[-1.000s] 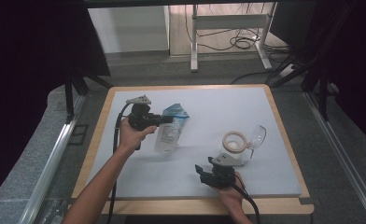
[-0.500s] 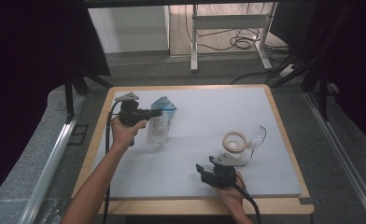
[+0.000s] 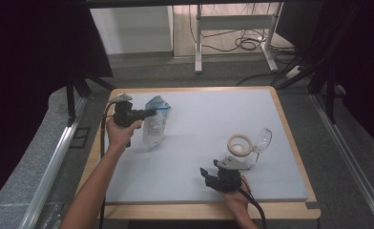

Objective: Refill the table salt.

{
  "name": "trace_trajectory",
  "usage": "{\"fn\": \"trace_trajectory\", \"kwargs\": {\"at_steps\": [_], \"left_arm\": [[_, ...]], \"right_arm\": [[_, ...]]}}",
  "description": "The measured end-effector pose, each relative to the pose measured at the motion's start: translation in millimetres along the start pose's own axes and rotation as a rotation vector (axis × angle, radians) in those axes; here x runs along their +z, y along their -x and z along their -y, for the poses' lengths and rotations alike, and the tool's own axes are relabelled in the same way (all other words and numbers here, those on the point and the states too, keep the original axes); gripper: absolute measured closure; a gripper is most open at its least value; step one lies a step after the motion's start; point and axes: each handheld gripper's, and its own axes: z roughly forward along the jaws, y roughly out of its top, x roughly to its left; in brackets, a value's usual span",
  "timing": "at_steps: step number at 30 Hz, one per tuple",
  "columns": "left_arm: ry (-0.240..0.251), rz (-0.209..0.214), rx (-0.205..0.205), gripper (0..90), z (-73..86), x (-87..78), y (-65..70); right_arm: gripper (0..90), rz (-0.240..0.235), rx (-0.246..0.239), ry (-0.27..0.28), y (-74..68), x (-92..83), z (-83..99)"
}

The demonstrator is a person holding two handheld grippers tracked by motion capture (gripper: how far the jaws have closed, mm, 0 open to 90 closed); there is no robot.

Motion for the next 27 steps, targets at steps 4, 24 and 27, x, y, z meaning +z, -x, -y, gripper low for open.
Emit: {"fn": "trace_trajectory", "kwargs": {"at_steps": [4,24,27], "left_arm": [[-0.006,-0.023,-0.004,89.6,7.8,-1.1,-5.4],[0.022,-0.063,0.040,83.5,28.6,-28.0,-7.8],[0.025,-0.062,0.049,80.4,26.4,-25.4,-5.1]], "right_arm": [[38.1,-0.002,-0.001,-0.001,-0.7,-0.1,-0.1],[37.3,0.000,0.001,-0.004,-1.7,1.0,0.1],[37.3,0.001,0.000,-0.004,-1.3,1.0,0.3]]}}
